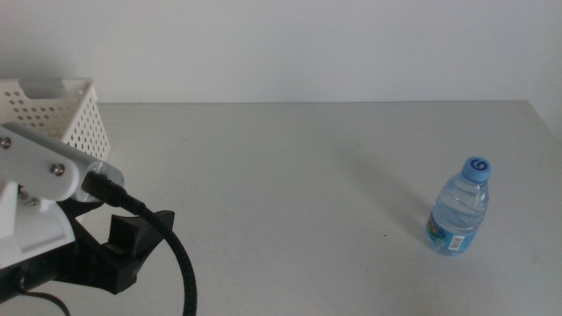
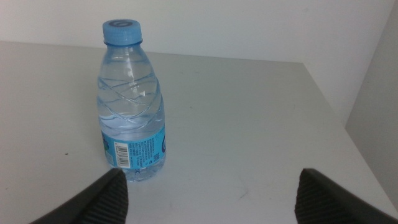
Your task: Use arms to grab the bottles and put them into the dustbin to the left of the table.
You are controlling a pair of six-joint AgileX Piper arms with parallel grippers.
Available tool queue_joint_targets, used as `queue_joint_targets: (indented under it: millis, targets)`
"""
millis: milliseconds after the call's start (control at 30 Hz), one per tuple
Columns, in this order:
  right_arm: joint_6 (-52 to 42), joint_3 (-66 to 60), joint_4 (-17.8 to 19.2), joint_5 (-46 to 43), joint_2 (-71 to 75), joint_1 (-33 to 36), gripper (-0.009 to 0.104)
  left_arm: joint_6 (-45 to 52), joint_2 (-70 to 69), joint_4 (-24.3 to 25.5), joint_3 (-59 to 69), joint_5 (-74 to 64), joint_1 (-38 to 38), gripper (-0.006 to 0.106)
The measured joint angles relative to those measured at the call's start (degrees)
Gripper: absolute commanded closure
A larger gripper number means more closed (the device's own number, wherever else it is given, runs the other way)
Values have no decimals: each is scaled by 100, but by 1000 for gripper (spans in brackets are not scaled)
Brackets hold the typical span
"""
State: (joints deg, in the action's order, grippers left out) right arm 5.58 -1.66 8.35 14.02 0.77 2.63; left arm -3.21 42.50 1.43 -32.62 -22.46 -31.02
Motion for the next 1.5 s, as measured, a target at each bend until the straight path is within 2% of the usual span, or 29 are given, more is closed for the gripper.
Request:
queue_joint_targets:
  millis: [233,433,700,933,1100,1300,1500]
  targets:
    - [0,481,-258,67,-99,0,1,0,0,0,0,0,0,7]
    - [0,1339,-275,-88,-833,0,1,0,0,0,0,0,0,7]
    - [484,1434,-481,-1283,-2173,0,1,0,0,0,0,0,0,7]
    - [1230,1130,-110,-1931,-3485,0,1,-12,0,0,0,0,0,7]
    - [1835,860,159,-3285,-4184,0,1,-12,0,0,0,0,0,7]
    - [2082,677,694,-4406,-4976,0,1,-12,0,0,0,0,0,7]
    - [1894,677,1102,-5440,-6038,0,1,-14,0,0,0,0,0,7]
